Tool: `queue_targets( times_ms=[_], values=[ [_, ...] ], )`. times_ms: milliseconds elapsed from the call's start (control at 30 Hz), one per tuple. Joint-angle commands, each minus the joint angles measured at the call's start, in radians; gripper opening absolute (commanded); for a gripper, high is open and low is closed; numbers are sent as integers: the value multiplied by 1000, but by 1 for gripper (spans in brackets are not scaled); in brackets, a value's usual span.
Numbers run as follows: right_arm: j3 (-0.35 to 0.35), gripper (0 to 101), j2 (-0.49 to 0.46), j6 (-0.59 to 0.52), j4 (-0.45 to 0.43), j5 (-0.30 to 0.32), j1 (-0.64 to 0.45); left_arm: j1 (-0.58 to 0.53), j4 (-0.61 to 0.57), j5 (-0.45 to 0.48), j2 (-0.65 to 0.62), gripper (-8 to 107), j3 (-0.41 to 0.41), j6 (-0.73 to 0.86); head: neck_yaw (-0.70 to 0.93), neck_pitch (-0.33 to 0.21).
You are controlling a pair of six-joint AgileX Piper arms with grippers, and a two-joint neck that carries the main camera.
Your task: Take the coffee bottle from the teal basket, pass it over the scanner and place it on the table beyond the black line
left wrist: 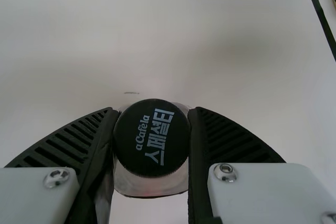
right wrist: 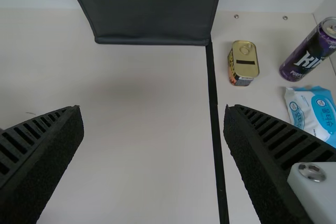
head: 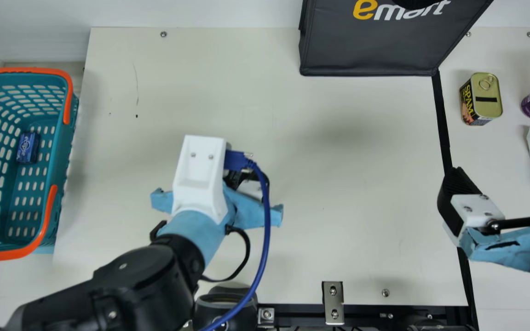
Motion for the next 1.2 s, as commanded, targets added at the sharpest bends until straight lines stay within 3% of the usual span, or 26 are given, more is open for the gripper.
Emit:
queue_targets(
  times_ms=[0,467,833,1167],
  values=[
    [0,95,0,0,0,0,0,12,1,-7,39,-8,-41,6,3,-29],
    [0,95,0,0,0,0,0,72,18,-49,232,-8,-205,-23,3,-29],
    [0,95,0,0,0,1,0,81,26,-79,313,-8,-237,-92,3,-29],
    [0,95,0,0,0,1,0,87,19,-131,333,26,-215,-149,3,-29]
  ],
)
